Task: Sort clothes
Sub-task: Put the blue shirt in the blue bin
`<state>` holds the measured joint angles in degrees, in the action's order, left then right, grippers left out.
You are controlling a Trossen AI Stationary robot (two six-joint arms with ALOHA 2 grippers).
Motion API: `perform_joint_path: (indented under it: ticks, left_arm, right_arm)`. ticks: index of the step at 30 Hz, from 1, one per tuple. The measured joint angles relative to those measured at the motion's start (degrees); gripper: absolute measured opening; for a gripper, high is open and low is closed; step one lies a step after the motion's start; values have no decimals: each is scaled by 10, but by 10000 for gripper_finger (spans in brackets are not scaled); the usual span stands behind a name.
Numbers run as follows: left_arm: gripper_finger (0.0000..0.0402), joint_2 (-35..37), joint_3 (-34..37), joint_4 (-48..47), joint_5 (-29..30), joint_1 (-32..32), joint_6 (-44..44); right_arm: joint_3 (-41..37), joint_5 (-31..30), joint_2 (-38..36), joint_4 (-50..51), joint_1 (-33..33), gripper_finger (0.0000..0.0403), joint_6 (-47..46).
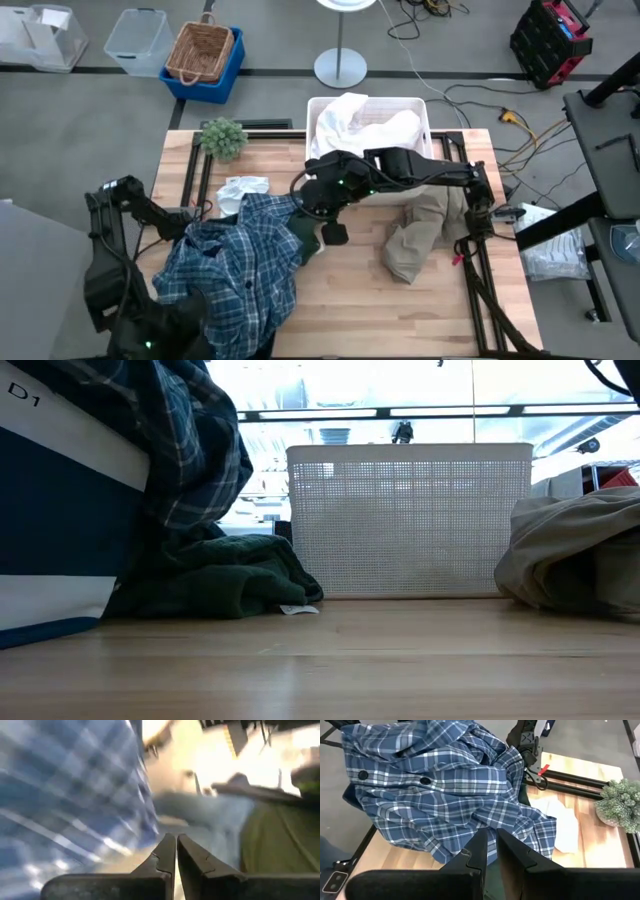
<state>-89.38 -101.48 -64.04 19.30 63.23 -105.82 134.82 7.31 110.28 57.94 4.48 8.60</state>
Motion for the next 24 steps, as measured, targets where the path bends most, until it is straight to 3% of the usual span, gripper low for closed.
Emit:
perform_joint_path:
  ticks: [3, 7, 11, 14, 19, 24]
  left_arm:
    - [0, 1, -16, -110, 44, -5, -1]
    - [0, 1, 3, -231, 45, -15, -35]
    - [0, 2, 60, -244, 35, -22, -51]
    - [0, 3, 120, -170, 22, -26, -49]
    - [0, -3, 259, 66, -62, -26, -70]
    - [0, -31, 383, 270, -68, -26, -107]
  right_arm:
    - [0, 0, 0, 0, -5, 33, 3]
    - [0, 0, 0, -1, -11, 34, 3]
    - [0, 0, 0, -1, -17, 34, 3]
    - [0, 0, 0, 0, -19, 34, 4]
    - [0, 0, 0, 0, -19, 34, 4]
    - [-1, 0, 0, 0, -19, 34, 4]
